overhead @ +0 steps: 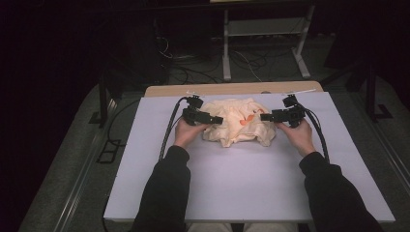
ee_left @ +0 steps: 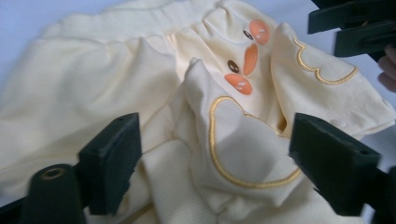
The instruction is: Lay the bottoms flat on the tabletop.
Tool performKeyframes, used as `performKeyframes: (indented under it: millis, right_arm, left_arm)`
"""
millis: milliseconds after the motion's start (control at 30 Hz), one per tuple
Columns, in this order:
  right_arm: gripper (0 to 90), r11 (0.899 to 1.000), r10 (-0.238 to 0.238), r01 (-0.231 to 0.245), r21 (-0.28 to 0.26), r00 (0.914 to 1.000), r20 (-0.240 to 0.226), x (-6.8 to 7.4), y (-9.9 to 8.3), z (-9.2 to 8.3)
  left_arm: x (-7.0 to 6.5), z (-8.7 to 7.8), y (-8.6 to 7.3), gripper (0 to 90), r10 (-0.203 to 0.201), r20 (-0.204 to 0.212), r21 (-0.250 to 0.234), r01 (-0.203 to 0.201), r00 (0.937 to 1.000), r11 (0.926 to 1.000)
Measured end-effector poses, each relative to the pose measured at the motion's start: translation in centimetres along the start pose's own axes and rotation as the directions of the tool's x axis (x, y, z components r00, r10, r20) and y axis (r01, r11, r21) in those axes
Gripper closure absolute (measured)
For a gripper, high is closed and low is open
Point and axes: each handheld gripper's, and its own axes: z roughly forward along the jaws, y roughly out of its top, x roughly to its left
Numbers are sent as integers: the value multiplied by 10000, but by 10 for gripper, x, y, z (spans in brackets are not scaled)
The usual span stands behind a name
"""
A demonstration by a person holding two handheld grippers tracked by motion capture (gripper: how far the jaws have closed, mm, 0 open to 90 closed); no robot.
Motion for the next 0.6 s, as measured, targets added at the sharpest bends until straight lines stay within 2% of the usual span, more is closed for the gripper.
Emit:
performKeyframes:
  millis: [167, 267, 433, 600]
  right_arm:
    - [124, 9998, -192, 189, -62, 9991, -387, 3, 1, -9]
    - [34, 9995, -316, 315, -20, 9979, -574, 7, -1, -14]
    - [19, 9980, -597, 575, -270, 9940, -912, 11, -9, -24]
    - [19, 9970, -755, 732, -262, 9919, -1019, 13, -16, -33]
  left_arm:
    - [-1, -16, -3, 8, 287, 240, -338, -279, 9993, 9990]
    - [-3, -25, -7, 0, 481, 313, -422, -467, 9984, 9980]
    - [-2, -37, -16, 0, 815, 351, -550, -795, 9961, 9953]
    - [0, -49, -23, 0, 1046, 293, -821, -1019, 9941, 9914]
